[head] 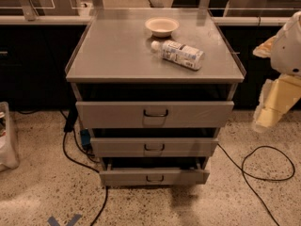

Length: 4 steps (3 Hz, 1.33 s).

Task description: Open top drawer

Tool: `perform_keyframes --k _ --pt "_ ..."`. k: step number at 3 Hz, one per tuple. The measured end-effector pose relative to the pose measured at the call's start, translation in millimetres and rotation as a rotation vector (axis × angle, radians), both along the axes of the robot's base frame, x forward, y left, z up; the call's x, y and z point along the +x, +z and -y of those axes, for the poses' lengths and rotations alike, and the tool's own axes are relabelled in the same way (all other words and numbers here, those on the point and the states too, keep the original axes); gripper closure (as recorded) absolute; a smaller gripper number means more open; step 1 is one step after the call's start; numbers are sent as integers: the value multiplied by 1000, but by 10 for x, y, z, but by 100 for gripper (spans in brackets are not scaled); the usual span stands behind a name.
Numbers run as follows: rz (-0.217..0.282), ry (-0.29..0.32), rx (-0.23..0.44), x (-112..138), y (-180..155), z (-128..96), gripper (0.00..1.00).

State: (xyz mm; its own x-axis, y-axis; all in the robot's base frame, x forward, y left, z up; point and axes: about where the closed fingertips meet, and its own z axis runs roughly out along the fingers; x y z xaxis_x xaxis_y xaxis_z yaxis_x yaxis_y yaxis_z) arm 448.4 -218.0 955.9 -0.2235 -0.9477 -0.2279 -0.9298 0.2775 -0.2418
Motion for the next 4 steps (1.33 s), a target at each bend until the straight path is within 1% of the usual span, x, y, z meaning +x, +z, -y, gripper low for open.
perform_keyframes --k 1,2,3,4 --pt "-18 19 11 210 -409 -88 0" --pt "-23 56 57 499 -1062 -340 0" --pt "-22 56 57 499 -1063 -340 0" --pt "-2 67 51 499 -1133 -394 0"
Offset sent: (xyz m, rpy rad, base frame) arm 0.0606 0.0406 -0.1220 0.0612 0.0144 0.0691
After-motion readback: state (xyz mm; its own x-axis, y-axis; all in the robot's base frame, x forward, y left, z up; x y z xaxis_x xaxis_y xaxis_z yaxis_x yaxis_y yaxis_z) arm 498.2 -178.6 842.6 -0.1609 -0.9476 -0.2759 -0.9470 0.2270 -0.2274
